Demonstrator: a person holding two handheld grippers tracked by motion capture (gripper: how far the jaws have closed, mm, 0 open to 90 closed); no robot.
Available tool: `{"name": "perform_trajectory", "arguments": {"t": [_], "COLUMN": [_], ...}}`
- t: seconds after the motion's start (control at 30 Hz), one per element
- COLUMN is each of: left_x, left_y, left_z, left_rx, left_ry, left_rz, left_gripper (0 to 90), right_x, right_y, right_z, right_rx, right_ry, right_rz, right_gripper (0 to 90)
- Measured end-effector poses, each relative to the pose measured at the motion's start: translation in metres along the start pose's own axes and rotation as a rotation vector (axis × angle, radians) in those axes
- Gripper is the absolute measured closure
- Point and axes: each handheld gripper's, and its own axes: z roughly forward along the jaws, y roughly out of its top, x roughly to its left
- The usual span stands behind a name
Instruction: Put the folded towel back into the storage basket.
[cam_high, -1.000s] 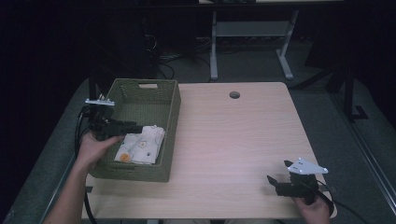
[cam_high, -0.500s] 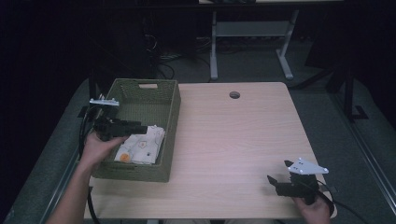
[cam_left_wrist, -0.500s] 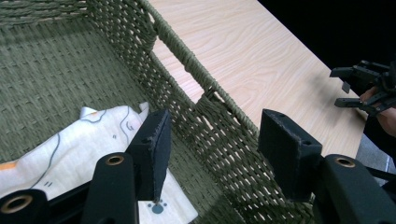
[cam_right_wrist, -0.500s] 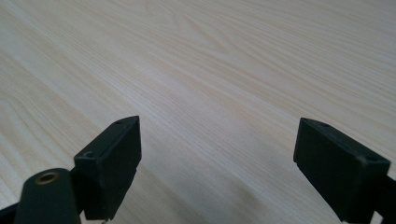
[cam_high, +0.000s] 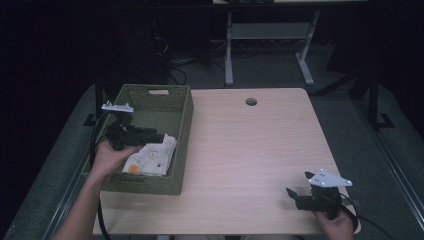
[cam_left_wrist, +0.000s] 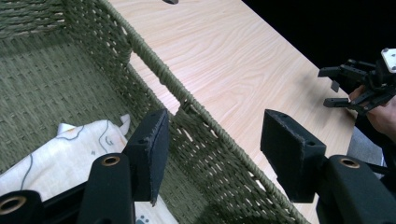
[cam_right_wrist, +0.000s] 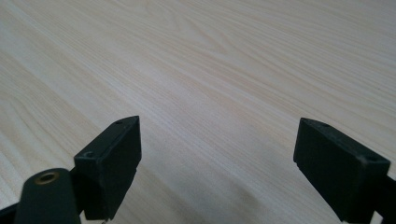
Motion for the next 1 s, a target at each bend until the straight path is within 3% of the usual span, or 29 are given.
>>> {"name": "perform_trajectory", "arguments": {"t": [1.0], "left_x": [-0.036], "left_y": [0.02], "left_z": [0.021], "left_rx": [0.01], "left_ry": [-0.059], "left_rz": [0.07], "left_gripper": [38.1], "right_x": [-0.001], "right_y": [0.0], "right_z": [-0.002], "right_rx": [-0.004], "right_ry": [-0.003], "right_rz": [-0.001], "right_gripper": [14.8]}}
